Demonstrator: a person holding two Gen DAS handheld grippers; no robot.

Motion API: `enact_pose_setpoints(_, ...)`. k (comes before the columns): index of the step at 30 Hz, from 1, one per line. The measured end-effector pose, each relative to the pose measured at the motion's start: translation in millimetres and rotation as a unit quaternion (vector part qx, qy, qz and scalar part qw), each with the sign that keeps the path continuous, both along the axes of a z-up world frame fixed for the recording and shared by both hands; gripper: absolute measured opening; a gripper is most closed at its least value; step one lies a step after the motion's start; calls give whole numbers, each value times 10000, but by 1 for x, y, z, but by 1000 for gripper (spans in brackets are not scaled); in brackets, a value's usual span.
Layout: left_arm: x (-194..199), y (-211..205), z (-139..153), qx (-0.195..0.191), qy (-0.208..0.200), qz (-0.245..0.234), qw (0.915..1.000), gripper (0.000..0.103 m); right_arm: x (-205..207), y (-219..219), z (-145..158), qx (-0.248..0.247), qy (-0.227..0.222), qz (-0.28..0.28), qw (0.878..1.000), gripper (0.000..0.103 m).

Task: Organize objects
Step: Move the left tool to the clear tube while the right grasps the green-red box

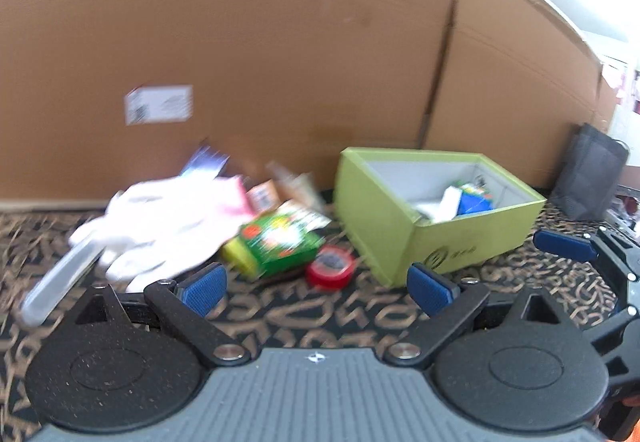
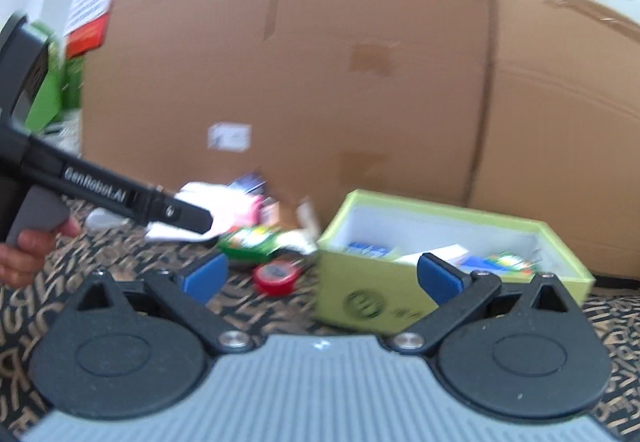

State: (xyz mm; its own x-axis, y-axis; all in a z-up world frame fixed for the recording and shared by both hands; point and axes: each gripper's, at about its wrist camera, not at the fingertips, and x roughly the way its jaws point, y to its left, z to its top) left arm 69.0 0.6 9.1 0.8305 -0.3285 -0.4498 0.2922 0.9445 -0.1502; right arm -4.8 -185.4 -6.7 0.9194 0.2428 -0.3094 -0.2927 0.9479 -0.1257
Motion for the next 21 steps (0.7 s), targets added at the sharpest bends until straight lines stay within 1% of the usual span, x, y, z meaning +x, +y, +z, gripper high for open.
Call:
enact_pose_setpoints(3,-4,20,-14,17,169,268,9995,100,5,23,-13,-104,239,203,9995,103)
enact_pose_setpoints(7,0,43,-31,94,404,531,9977,100,15,48,-29,-85,607,454,9971,103)
enact_pose_setpoints(9,4,53,-34,97,482,658,9966,100,22,57,-34,-21,762,501,9958,103)
enact_pose_setpoints(12,10,70,-34,81,471,861,9951,100,41,70,-35,188,964,554,9936,103)
enact_pose_setpoints(17,19,91,-32,84,463,1049,9934,100,90,88,-31,447,988,340,9935,103)
enact_pose_setpoints(19,20,100,-33,78,480,1129,9924,100,115,96,-30,383,971,195,9943,103)
enact_pose_setpoints(21,19,110,-36,78,491,1270,9907,100,135,104,-32,180,912,53,9957,103)
